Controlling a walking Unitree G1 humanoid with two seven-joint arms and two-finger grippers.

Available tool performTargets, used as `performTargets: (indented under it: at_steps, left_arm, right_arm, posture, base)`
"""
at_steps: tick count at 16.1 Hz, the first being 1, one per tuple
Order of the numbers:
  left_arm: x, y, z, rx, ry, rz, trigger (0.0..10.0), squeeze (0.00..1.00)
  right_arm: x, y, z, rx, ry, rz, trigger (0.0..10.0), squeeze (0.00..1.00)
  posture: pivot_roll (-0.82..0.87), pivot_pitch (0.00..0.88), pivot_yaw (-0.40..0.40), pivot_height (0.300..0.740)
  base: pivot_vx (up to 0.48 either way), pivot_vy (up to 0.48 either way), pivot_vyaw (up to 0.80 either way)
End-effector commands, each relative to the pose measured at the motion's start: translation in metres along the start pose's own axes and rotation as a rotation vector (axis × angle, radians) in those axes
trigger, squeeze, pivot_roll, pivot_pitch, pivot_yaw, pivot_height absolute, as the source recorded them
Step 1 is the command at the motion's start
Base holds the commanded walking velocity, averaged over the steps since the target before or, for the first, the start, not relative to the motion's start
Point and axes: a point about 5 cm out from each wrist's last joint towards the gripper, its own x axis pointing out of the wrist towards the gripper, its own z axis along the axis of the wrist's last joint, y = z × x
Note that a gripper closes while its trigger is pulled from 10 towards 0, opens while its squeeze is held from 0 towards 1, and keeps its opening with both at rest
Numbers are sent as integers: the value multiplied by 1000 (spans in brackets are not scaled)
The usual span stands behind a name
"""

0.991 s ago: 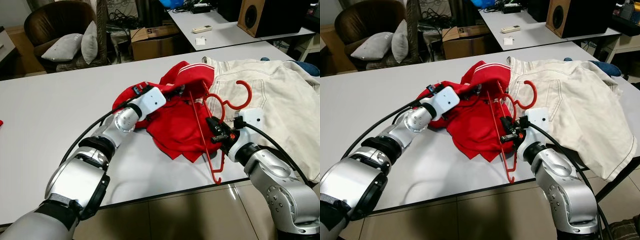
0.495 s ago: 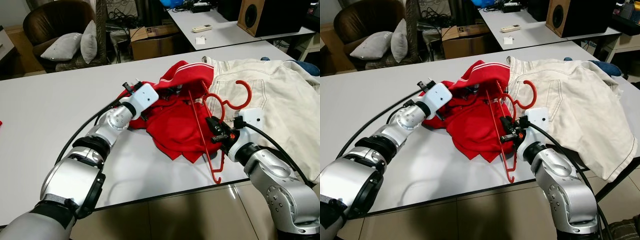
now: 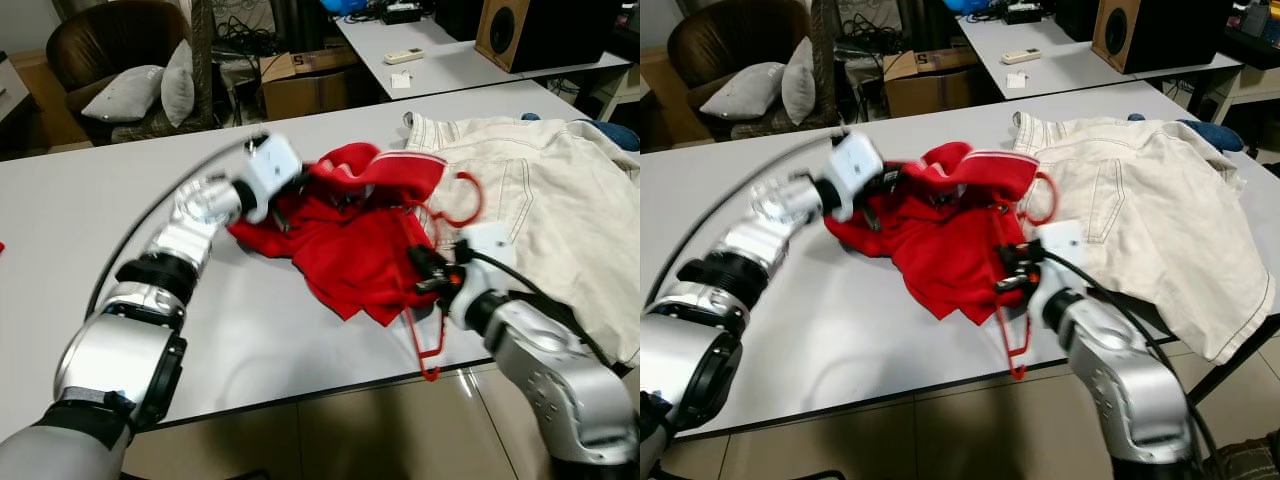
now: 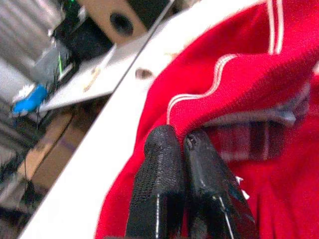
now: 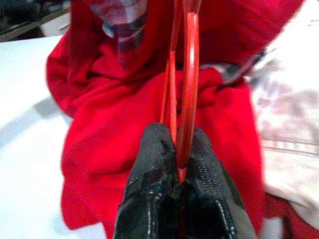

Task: Hang hanger

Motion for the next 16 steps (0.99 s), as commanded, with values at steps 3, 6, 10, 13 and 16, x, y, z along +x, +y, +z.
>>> performTargets:
  at_steps: [3, 6, 10, 13, 16]
  left_arm:
    - [-12, 13, 23, 61, -49, -49, 0, 0]
    - [-24, 18, 17, 121, 15, -42, 0, 0]
    - [-39, 34, 18, 164, 71, 30, 0, 0]
    - [-61, 77, 43, 243, 60, 203, 0, 0]
    - [-76, 102, 69, 268, -1, 300, 0, 0]
  right_arm:
    - [18, 14, 13, 42, -47, 86, 10000, 0]
    - [35, 5, 48, 257, -237, 57, 10000, 0]
    - [50, -16, 75, 458, -346, 21, 10000, 0]
    - [59, -19, 114, 474, -432, 72, 10000, 0]
    - [59, -21, 135, 556, -501, 114, 10000, 0]
  posture:
    - [-99, 0, 116, 740]
    - [-90, 0, 113, 740]
    - [-74, 0, 115, 740]
    - [-69, 0, 113, 740]
    - [-57, 0, 103, 740]
  base:
    - [0, 0, 0]
    - [0, 0, 0]
    - [0, 0, 0]
    - [0, 0, 0]
    - [0, 0, 0]
